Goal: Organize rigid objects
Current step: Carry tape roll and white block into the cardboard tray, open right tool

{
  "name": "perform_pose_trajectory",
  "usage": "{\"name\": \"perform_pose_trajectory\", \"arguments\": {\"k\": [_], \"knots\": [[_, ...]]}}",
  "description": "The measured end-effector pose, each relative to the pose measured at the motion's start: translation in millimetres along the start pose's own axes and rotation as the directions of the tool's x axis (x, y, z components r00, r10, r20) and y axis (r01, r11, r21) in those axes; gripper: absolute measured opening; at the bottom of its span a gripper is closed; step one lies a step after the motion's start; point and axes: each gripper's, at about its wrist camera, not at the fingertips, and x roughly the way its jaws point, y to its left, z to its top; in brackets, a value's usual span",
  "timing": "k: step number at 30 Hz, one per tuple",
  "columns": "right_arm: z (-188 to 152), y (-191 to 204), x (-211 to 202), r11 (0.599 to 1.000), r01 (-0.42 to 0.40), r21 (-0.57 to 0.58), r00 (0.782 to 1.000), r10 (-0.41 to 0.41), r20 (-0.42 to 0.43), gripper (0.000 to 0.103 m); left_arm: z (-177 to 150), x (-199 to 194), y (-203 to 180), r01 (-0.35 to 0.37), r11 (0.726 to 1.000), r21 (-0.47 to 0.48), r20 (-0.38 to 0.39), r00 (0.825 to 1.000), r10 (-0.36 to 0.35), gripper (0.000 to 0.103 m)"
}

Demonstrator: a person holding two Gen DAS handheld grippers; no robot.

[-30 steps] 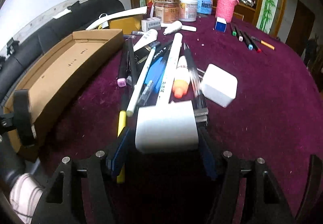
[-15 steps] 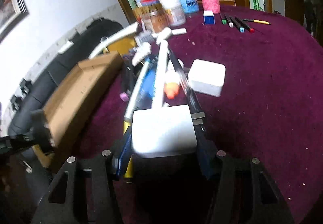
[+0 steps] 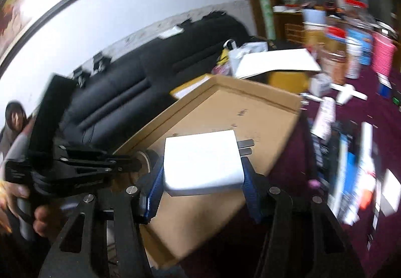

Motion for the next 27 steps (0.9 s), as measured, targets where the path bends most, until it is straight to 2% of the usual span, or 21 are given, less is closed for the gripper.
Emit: {"name": "perform_pose_trajectory", "arguments": {"k": [4,9,15,19,22,25,27], "knots": [[-7.1,15.6,27.0,0.996,0.042,-0.074,0.996,-0.048,-0.081,0.052,1.5,13.2,3.7,-0.006,0.999,0.037,-0.044,0.999,0.008,0.005],[-12.3,19.7,43.5,0.989,0.086,-0.125,0.985,-0.103,-0.136,0.052,5.7,18.2,5.6,0.021,0.998,0.058,-0.065,0.998,-0.017,0.005],[-11.8,18.6,53.3,0.986,0.085,-0.146,0.977,-0.111,-0.184,0.052,11.6,27.9,-1.5,0.032,0.996,0.086,-0.097,0.995,-0.023,0.006],[-8.9,13.4,54.2,0.988,0.068,-0.136,0.974,-0.096,-0.207,0.053,13.5,35.1,1.1,0.072,0.996,0.055,-0.097,0.993,-0.067,0.006],[-7.8,10.9,51.1,0.990,0.051,-0.131,0.975,-0.077,-0.206,0.053,13.5,34.4,8.3,0.159,0.987,-0.004,-0.097,0.983,-0.159,0.007],[-5.0,16.3,44.9,0.985,0.057,-0.163,0.979,-0.087,-0.182,0.053,11.3,35.1,13.9,0.192,0.980,-0.043,-0.078,0.978,-0.195,0.009],[-1.0,19.5,39.6,0.983,0.066,-0.172,0.981,-0.096,-0.170,0.053,9.9,34.1,12.6,0.192,0.981,-0.042,-0.075,0.978,-0.194,0.011]]}}
